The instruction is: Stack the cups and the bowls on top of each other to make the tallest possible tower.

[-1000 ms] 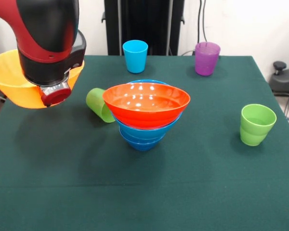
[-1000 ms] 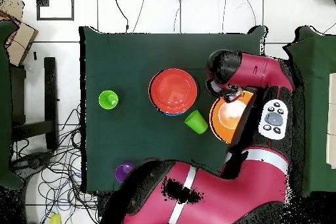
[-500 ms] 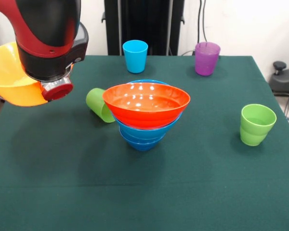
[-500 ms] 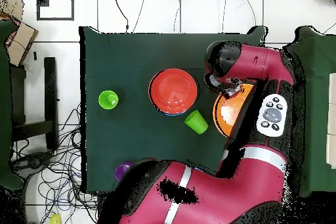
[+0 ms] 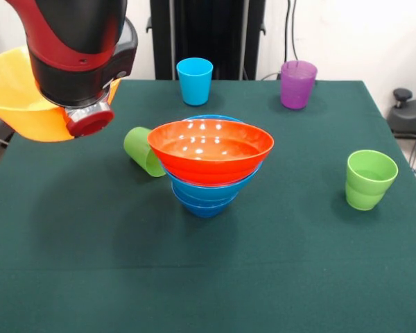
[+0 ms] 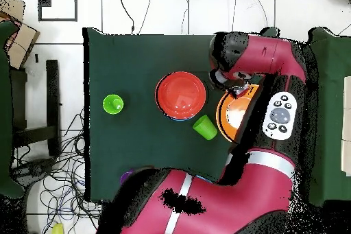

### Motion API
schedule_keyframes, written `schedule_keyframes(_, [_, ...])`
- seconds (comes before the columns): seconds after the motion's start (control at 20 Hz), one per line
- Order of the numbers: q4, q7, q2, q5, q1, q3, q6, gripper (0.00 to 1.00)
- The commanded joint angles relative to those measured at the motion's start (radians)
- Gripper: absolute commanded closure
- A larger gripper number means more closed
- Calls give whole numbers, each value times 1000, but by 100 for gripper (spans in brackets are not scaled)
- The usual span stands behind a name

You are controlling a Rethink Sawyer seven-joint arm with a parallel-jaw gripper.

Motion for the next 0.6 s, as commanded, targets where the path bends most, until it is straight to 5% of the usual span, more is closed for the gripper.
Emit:
schedule_keyframes(0.05, [-78, -199, -13, -13, 35, 106, 150, 100])
schedule_keyframes(0.6, [-106, -179, -6, -2, 46, 109, 191, 100])
